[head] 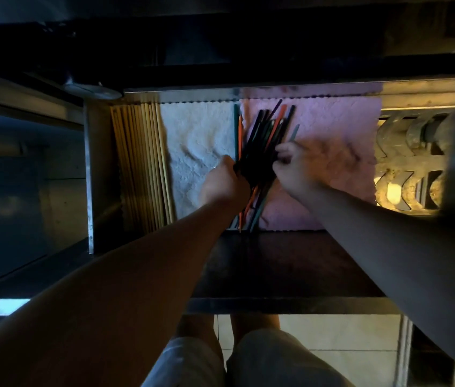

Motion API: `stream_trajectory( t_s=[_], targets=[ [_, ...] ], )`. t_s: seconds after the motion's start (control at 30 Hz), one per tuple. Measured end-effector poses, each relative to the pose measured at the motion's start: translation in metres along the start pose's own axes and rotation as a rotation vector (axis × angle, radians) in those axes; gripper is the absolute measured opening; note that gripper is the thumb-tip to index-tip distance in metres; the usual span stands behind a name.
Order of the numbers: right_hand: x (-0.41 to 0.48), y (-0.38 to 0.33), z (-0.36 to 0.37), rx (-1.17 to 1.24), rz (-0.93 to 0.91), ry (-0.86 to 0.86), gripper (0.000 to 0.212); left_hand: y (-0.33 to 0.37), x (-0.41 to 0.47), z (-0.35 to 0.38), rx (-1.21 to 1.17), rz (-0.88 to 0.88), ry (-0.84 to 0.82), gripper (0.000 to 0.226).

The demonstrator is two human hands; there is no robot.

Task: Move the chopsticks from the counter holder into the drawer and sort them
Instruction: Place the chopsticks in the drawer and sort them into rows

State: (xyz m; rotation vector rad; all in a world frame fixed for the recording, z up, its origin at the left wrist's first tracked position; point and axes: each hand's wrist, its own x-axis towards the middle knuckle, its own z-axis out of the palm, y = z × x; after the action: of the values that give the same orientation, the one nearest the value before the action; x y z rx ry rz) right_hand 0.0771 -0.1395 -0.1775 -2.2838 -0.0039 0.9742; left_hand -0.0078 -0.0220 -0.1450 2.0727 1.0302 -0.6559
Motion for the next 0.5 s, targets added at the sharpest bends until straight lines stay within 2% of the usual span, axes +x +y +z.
stream_trajectory(
  t_s=[0.17, 0.33, 0.5],
  targets=[
    [-0.002, -0.001, 0.005, 0.022, -0.04, 0.046, 0.034, 0.01, 0.008, 0.007, 0.017, 0.099, 0.067, 0.029],
    [-0.008, -0.001, 0.002, -0.02, -0.067, 0.042, 0.038, 0.011, 0.022, 0.006, 0.092, 0.014, 0.083, 0.022],
    [-0.005, -0.005, 0.0, -0.049, -0.062, 0.091, 0.031, 0.011, 0.03, 0.002, 0.096, -0.02, 0.013, 0.028]
  ],
)
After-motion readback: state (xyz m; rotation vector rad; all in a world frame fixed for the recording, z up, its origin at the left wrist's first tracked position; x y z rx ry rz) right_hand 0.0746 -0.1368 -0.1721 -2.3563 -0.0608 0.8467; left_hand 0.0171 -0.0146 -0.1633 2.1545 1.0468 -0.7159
